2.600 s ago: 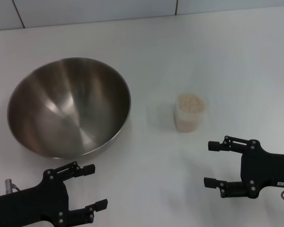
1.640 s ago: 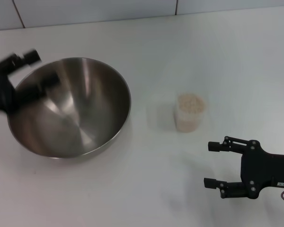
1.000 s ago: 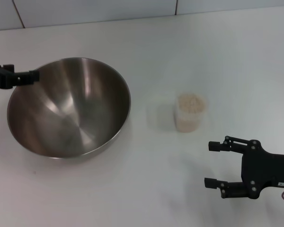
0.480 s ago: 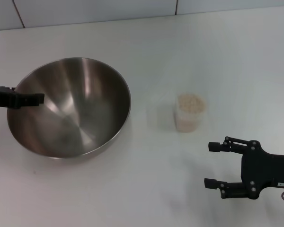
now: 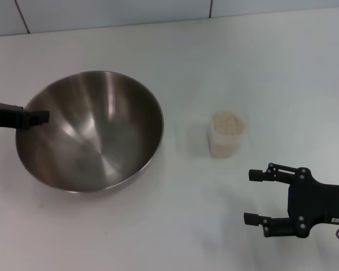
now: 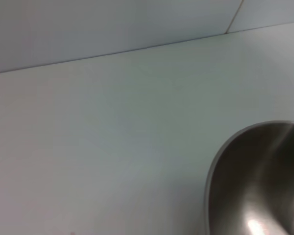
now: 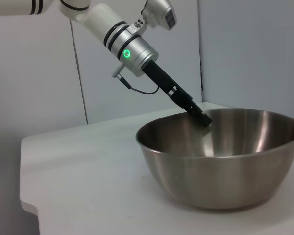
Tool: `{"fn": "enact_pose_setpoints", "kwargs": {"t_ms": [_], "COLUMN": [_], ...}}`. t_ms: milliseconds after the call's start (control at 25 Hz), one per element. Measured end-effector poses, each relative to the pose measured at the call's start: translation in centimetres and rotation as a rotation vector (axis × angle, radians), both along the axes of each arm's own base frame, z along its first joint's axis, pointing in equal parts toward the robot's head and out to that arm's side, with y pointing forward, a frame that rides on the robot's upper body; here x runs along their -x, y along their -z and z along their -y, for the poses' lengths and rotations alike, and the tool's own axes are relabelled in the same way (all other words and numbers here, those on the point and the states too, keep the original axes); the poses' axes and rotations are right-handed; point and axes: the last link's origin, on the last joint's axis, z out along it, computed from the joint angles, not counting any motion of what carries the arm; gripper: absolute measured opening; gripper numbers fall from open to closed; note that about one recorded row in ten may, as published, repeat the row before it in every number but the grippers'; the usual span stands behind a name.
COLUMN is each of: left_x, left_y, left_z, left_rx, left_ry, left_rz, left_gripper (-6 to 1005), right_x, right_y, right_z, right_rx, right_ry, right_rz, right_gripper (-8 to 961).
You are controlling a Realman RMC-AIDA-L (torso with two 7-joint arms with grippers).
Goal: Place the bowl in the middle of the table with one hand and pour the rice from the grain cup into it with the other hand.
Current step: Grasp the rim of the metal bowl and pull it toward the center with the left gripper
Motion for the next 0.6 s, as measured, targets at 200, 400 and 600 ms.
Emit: {"fn": "enact_pose_setpoints", "kwargs": {"t_ms": [200, 400, 600], "left_x": [-0.3, -0.6, -1.6], "left_y": [0.1, 0.2, 0.7], "left_z": [-0.1, -0.4, -1.1], "left_rx": [0.009, 0.019, 0.055], "left_ry": [0.007, 0.013, 0.021], "left_rz": [0.001, 0.004, 0.023], "left_gripper": [258, 88, 45], "right_x": [0.0, 0.0, 0.0], "right_y": [0.0, 0.0, 0.0], "right_z": [0.0, 0.0, 0.0], "right_rx": [0.000, 0.000, 0.000], "right_ry": [0.000, 0.000, 0.000], "right_rz": [0.000, 0.000, 0.000], "right_gripper": [806, 804, 802]}}
